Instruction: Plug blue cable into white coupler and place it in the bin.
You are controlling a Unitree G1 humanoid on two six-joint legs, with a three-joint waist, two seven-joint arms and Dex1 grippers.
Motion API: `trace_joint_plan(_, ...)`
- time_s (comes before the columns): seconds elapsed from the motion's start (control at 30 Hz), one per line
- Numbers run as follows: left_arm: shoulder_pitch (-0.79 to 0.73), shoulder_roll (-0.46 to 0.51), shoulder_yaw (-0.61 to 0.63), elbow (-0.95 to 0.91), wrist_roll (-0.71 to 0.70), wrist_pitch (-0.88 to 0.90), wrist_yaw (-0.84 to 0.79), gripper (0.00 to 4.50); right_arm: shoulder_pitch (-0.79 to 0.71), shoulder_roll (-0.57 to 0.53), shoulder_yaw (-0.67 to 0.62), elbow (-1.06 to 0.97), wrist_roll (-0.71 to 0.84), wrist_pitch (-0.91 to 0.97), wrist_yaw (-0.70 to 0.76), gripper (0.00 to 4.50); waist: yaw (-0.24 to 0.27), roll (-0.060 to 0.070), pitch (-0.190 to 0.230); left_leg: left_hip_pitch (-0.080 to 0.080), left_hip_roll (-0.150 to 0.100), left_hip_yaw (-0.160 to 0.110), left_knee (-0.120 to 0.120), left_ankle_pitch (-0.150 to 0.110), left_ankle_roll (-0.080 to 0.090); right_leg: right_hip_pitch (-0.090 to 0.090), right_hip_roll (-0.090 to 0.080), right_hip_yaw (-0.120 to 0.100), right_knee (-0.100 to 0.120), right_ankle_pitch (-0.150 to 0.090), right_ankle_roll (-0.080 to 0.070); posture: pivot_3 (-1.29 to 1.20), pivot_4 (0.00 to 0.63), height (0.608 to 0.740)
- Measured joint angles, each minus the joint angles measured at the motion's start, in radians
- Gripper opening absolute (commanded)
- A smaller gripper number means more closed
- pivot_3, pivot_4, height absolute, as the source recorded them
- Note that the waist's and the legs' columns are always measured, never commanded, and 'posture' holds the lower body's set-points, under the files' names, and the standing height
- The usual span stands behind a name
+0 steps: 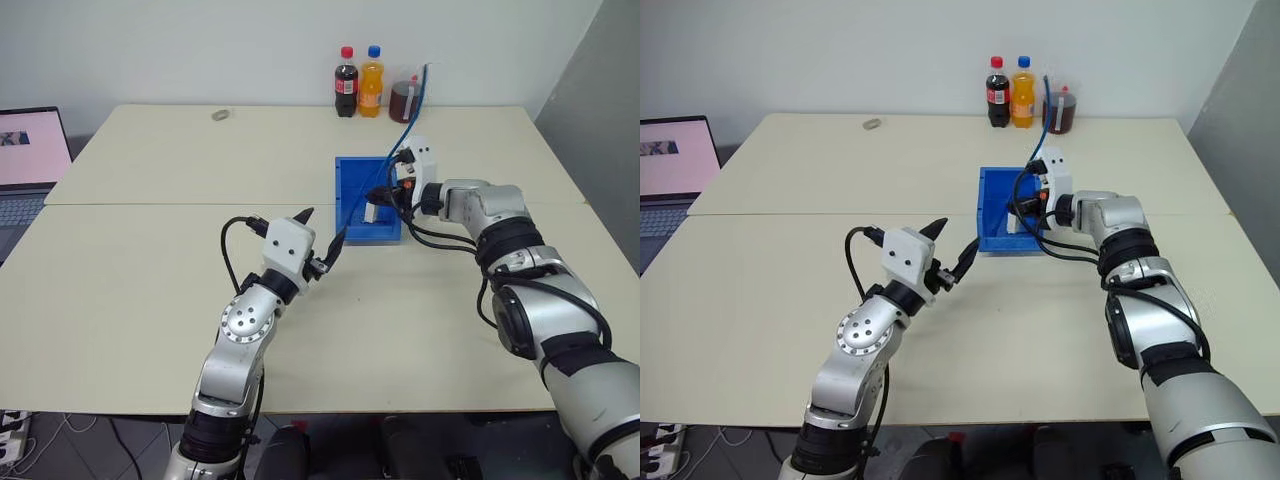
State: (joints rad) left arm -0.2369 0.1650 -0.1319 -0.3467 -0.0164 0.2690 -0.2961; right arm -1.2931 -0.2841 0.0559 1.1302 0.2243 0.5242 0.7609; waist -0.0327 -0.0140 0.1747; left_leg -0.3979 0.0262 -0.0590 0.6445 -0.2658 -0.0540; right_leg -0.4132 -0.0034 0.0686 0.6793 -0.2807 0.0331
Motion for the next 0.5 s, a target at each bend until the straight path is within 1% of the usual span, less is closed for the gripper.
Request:
trace_joint_plan(0.03, 0.0, 0.001, 0.001, 0.0, 0.0, 0.002, 0.001, 3.28, -0.016, 0.007, -0.011, 0.037, -0.007, -0.016, -0.005, 0.92, 0.0, 0.0, 0.0, 0.0, 0.0, 0.0, 0.0, 0.0, 0.0, 0.0, 0.0, 0.0, 0.0, 0.0, 0.0, 0.0, 0.15, 0.74)
trace_joint_plan(0.07, -0.001, 0.001, 0.001, 0.0, 0.0, 0.002, 0.001, 3.28, -0.021, 0.01, -0.016, 0.048, -0.008, -0.02, -0.005, 1.05, 0.0, 0.0, 0.0, 0.0, 0.0, 0.0, 0.0, 0.0, 0.0, 0.0, 0.0, 0.0, 0.0, 0.0, 0.0, 0.0, 0.15, 0.74)
trace_joint_plan(0.1, -0.005, 0.0, 0.001, 0.0, 0.0, 0.002, 0.001, 3.28, -0.03, 0.013, -0.026, 0.065, -0.01, -0.03, -0.004, 1.29, 0.0, 0.0, 0.0, 0.0, 0.0, 0.0, 0.001, 0.0, 0.0, 0.0, 0.0, 0.0, 0.001, 0.0, 0.0, 0.0, 0.15, 0.74)
trace_joint_plan(0.13, -0.008, 0.0, 0.001, 0.0, 0.0, 0.002, 0.001, 3.28, -0.037, 0.016, -0.032, 0.075, -0.015, -0.036, -0.004, 1.63, 0.0, 0.0, 0.0, 0.0, 0.0, 0.0, 0.001, 0.0, 0.0, 0.0, 0.0, 0.0, 0.001, 0.0, 0.0, 0.0, 0.15, 0.74)
trace_joint_plan(0.17, -0.012, -0.001, 0.001, 0.0, 0.0, 0.002, 0.001, 3.28, -0.046, 0.019, -0.036, 0.084, -0.017, -0.041, -0.004, 1.8, 0.0, 0.0, 0.0, 0.0, 0.0, 0.0, 0.001, 0.0, 0.0, 0.0, 0.0, 0.0, 0.001, 0.0, 0.0, 0.0, 0.15, 0.74)
trace_joint_plan(0.2, -0.014, -0.003, 0.0, 0.001, 0.0, 0.001, 0.001, 3.28, -0.055, 0.021, -0.037, 0.095, -0.025, -0.049, -0.004, 2.17, 0.0, 0.0, 0.0, 0.0, 0.0, 0.0, 0.001, 0.0, 0.0, 0.0, 0.0, 0.0, 0.001, 0.0, 0.0, 0.0, 0.15, 0.74)
trace_joint_plan(0.23, -0.017, -0.005, 0.0, 0.002, 0.0, 0.001, 0.001, 3.28, -0.062, 0.023, -0.042, 0.099, -0.03, -0.058, -0.008, 2.45, 0.0, 0.0, 0.0, 0.0, 0.0, 0.0, 0.001, 0.0, 0.0, 0.0, 0.0, 0.0, 0.001, 0.0, 0.0, 0.0, 0.15, 0.74)
trace_joint_plan(0.27, -0.02, -0.005, -0.001, 0.004, 0.0, 0.001, 0.001, 3.28, -0.065, 0.025, -0.046, 0.102, -0.033, -0.061, -0.014, 2.63, 0.0, 0.0, 0.0, 0.0, 0.0, 0.0, 0.001, 0.0, 0.0, 0.0, 0.0, 0.0, 0.001, 0.0, 0.0, 0.0, 0.15, 0.74)
trace_joint_plan(0.4, -0.034, -0.011, -0.004, 0.005, 0.0, -0.004, 0.001, 3.28, -0.077, 0.028, -0.077, 0.119, -0.046, -0.08, -0.057, 3.63, 0.0, 0.0, 0.0, 0.0, 0.0, 0.0, 0.001, 0.0, 0.0, 0.0, 0.0, 0.0, 0.001, 0.0, 0.0, 0.0, 0.15, 0.74)
trace_joint_plan(0.43, -0.034, -0.012, -0.007, 0.006, 0.0, -0.007, 0.001, 3.28, -0.078, 0.027, -0.079, 0.122, -0.047, -0.083, -0.069, 3.82, 0.0, 0.0, 0.0, 0.0, 0.0, 0.0, 0.001, 0.0, 0.0, 0.0, 0.0, 0.0, 0.001, 0.0, 0.0, 0.0, 0.15, 0.74)
trace_joint_plan(0.5, -0.035, -0.012, -0.011, 0.014, 0.0, -0.012, 0.001, 3.28, -0.082, 0.026, -0.087, 0.125, -0.052, -0.101, -0.088, 3.82, 0.0, 0.0, 0.0, 0.0, 0.0, 0.0, 0.001, 0.0, 0.0, 0.0, 0.0, 0.0, 0.001, 0.0, 0.0, 0.0, 0.15, 0.74)
